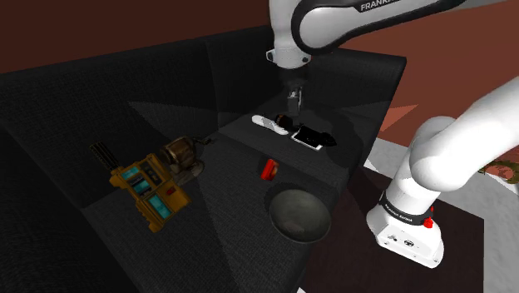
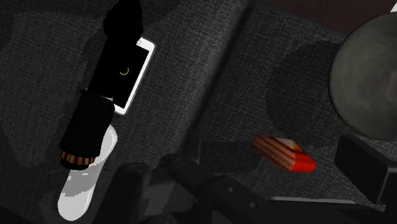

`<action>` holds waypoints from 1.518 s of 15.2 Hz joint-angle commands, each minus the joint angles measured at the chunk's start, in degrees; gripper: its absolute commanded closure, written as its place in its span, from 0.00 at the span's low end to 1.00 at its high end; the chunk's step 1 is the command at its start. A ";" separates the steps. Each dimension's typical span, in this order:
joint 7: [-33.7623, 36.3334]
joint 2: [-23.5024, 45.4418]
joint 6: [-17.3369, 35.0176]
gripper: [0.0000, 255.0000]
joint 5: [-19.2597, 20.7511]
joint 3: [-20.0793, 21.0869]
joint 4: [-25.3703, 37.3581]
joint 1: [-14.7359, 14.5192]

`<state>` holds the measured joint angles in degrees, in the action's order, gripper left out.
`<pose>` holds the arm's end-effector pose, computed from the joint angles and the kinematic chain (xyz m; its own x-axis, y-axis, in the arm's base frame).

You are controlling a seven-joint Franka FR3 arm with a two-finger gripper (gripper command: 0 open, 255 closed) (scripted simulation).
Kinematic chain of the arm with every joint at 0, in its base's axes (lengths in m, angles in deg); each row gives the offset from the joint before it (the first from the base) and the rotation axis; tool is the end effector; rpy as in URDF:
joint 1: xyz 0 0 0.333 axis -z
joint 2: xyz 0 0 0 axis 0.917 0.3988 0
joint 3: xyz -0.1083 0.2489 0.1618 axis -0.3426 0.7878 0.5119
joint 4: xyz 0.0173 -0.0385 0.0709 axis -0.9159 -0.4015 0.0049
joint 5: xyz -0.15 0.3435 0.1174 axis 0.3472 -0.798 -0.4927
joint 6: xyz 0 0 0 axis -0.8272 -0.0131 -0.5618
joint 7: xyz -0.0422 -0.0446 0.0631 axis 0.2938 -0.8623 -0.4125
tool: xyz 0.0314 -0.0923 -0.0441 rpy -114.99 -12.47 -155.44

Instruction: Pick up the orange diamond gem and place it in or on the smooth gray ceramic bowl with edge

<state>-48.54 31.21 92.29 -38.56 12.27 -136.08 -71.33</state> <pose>0.3714 0.1206 0.4963 0.8874 0.4291 -0.1686 0.4492 -0.8871 0.1065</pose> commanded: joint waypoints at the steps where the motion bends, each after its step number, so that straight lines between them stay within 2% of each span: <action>1: -1.80 4.23 1.39 0.00 2.90 2.43 1.15 -1.23; 6: -4.34 14.69 5.08 0.00 11.38 8.47 2.96 -3.96; 14: -5.10 30.27 8.78 0.00 28.13 15.65 3.69 -8.67; 23: -3.60 31.77 13.93 0.00 31.07 14.18 -0.14 -7.39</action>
<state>-52.21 62.85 105.97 -7.69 26.53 -136.10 -78.78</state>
